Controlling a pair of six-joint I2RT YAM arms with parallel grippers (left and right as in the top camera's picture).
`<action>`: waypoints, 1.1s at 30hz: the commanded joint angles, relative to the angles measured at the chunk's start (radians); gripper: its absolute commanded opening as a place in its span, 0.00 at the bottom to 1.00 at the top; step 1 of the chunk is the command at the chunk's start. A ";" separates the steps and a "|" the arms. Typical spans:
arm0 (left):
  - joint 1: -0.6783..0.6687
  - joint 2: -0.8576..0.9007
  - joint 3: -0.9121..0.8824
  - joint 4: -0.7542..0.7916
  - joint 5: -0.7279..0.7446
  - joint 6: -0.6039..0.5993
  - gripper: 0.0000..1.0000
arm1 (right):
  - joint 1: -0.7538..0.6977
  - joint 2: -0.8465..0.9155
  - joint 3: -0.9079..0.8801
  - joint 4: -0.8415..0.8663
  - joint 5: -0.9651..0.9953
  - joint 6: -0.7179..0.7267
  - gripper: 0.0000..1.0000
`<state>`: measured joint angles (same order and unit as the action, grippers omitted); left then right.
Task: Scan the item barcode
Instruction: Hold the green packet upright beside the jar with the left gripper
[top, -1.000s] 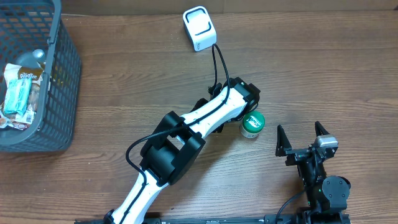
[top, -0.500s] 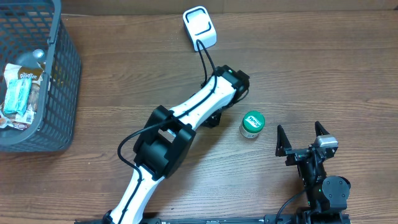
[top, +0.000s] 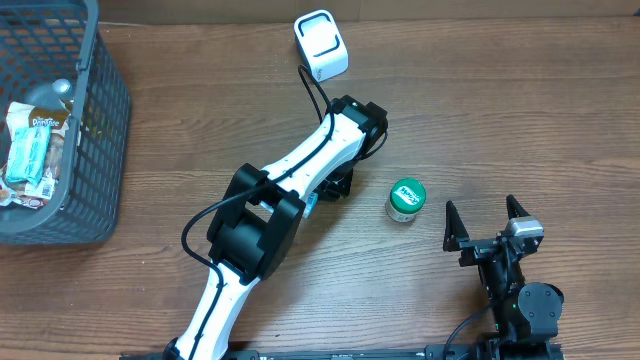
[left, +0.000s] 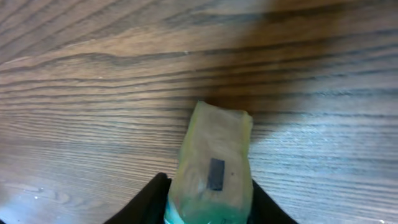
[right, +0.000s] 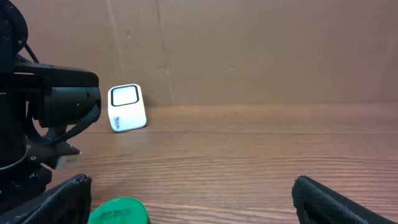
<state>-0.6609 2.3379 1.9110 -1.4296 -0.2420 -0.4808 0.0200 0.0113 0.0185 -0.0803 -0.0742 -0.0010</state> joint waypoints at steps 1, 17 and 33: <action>0.002 0.009 0.003 0.005 0.047 0.010 0.24 | -0.005 -0.008 -0.011 0.003 0.001 -0.004 1.00; 0.014 0.009 -0.038 0.010 0.148 0.033 0.26 | -0.005 -0.008 -0.011 0.003 0.001 -0.004 1.00; 0.011 0.010 -0.039 -0.017 0.252 0.036 0.29 | -0.005 -0.008 -0.011 0.003 0.001 -0.004 1.00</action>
<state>-0.6525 2.3379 1.8797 -1.4441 -0.0166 -0.4431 0.0200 0.0109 0.0185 -0.0803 -0.0742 -0.0006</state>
